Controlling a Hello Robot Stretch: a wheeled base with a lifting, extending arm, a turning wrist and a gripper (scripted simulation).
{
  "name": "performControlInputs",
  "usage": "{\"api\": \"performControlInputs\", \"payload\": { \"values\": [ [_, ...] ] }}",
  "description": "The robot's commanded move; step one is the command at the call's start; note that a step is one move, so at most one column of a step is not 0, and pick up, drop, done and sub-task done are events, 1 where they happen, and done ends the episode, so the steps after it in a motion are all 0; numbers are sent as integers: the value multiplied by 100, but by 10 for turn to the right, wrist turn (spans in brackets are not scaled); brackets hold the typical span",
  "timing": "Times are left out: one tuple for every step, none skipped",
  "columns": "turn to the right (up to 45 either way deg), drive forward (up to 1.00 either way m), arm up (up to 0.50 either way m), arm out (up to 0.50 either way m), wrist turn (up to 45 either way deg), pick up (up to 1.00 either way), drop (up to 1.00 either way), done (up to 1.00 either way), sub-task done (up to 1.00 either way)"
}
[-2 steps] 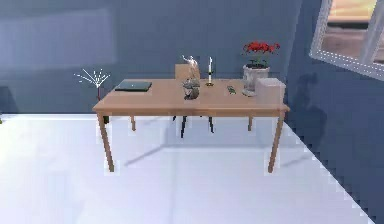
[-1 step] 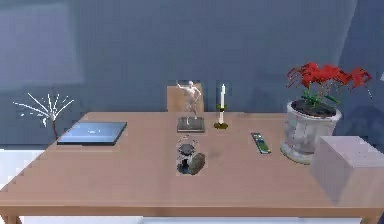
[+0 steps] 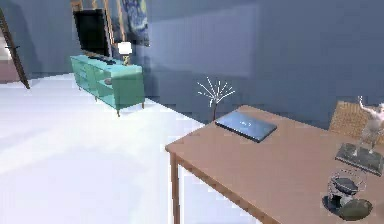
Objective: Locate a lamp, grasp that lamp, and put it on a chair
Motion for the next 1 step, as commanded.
{"api": "performControlInputs", "payload": {
  "values": [
    [-420, 0, 0, 0, 0, 0, 0, 0, 0]
  ]
}}
